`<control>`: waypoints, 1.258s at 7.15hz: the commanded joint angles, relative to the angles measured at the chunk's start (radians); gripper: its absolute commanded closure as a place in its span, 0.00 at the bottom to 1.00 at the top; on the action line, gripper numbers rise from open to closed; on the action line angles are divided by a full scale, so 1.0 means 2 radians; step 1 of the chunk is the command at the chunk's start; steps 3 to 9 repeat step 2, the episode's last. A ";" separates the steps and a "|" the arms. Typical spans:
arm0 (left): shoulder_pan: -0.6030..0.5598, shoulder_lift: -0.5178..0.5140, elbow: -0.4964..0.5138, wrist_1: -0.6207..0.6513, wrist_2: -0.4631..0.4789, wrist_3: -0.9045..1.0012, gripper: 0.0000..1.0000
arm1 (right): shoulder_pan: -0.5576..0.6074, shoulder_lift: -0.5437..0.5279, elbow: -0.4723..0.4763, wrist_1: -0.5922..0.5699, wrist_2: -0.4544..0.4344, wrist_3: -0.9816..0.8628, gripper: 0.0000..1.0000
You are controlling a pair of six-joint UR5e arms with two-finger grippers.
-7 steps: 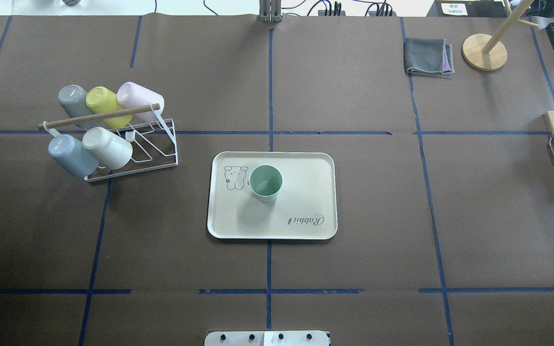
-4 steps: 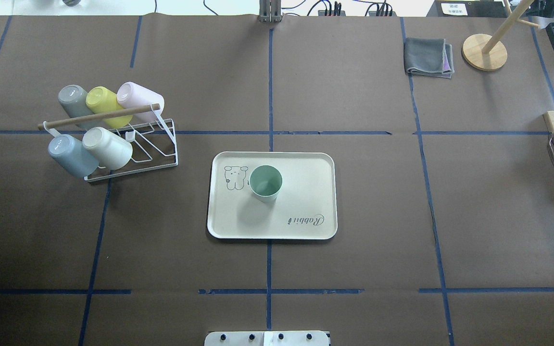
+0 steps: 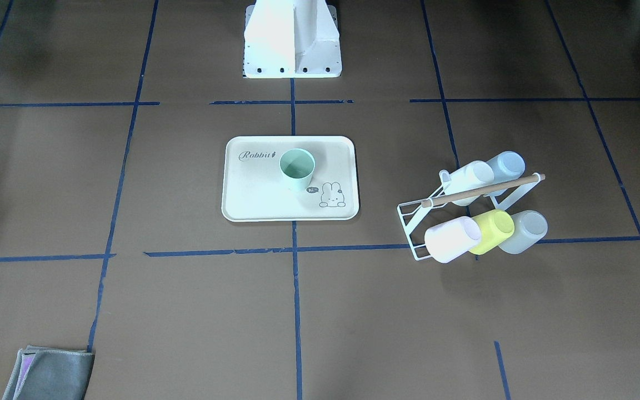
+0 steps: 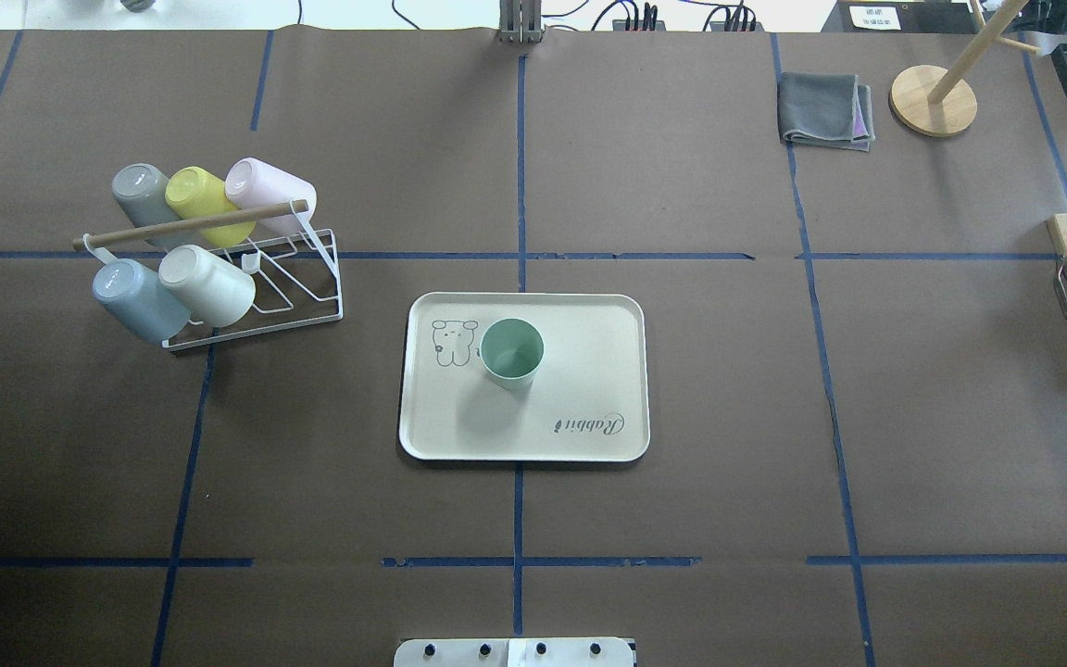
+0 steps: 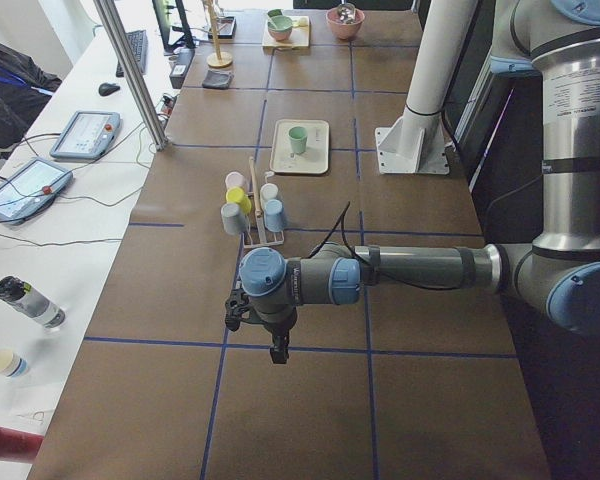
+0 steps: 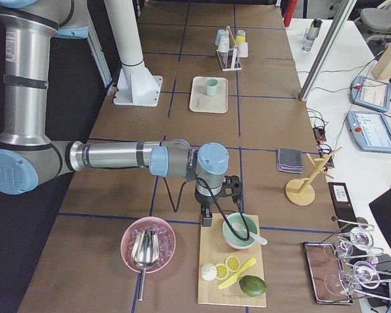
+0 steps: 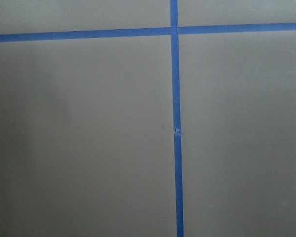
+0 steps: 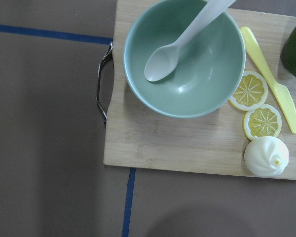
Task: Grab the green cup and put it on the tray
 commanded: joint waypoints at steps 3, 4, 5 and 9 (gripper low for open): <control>0.000 0.001 -0.005 0.001 0.001 0.000 0.00 | 0.000 0.001 0.001 -0.001 0.001 -0.003 0.01; 0.000 0.001 -0.005 0.001 0.001 0.000 0.00 | 0.000 0.001 0.001 -0.001 0.001 -0.003 0.01; 0.000 0.001 -0.005 0.001 0.001 0.000 0.00 | 0.000 0.001 0.001 -0.001 0.001 -0.003 0.01; 0.000 0.001 -0.005 0.001 0.001 0.000 0.00 | 0.000 0.001 0.001 -0.001 0.001 -0.003 0.01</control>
